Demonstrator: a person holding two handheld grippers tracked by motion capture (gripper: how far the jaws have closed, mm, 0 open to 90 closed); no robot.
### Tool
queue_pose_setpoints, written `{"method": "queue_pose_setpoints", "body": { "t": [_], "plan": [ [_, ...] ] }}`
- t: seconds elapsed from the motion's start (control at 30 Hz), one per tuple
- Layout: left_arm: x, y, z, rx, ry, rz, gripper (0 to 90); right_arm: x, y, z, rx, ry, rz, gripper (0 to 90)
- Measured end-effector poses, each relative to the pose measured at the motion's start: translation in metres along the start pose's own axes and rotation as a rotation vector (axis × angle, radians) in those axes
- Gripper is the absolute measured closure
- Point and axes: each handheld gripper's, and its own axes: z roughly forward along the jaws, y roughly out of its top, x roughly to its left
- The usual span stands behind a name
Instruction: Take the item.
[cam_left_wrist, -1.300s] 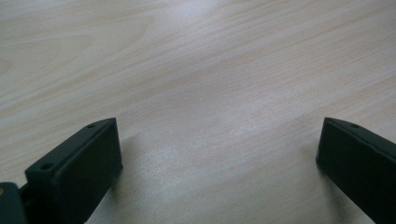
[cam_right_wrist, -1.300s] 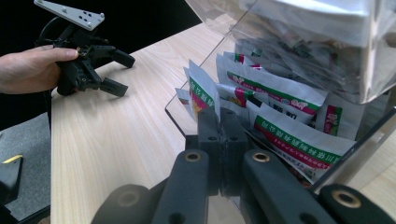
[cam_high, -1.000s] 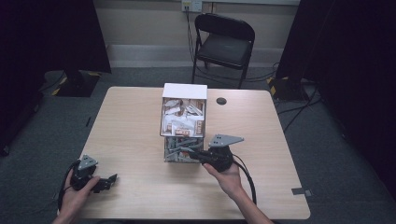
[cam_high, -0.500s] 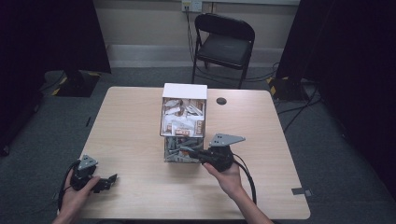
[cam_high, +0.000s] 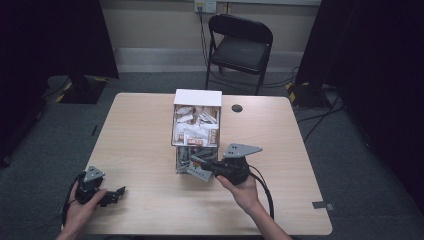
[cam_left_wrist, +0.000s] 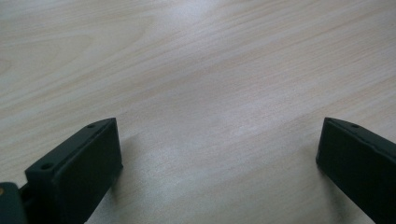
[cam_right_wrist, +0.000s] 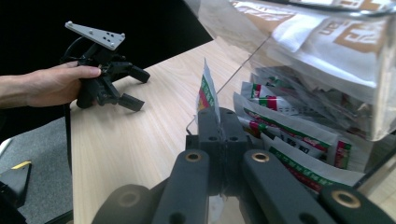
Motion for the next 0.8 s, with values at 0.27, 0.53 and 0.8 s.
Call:
{"method": "queue_pose_setpoints", "body": {
  "t": [0.27, 0.53, 0.8],
  "plan": [
    [0.0, 0.0, 0.0, 0.0, 0.0, 0.0, 0.0, 0.003, 0.001, -0.002, -0.004, 0.0, -0.005, 90.0],
    [0.0, 0.0, 0.0, 0.0, 0.0, 0.0, 0.0, 0.003, 0.001, -0.009, -0.009, -0.001, -0.004, 90.0],
    [-0.001, 0.001, 0.001, 0.002, 0.008, -0.009, 0.0, 0.002, -0.001, -0.021, -0.006, -0.024, -0.006, 90.0]
  ]
}}
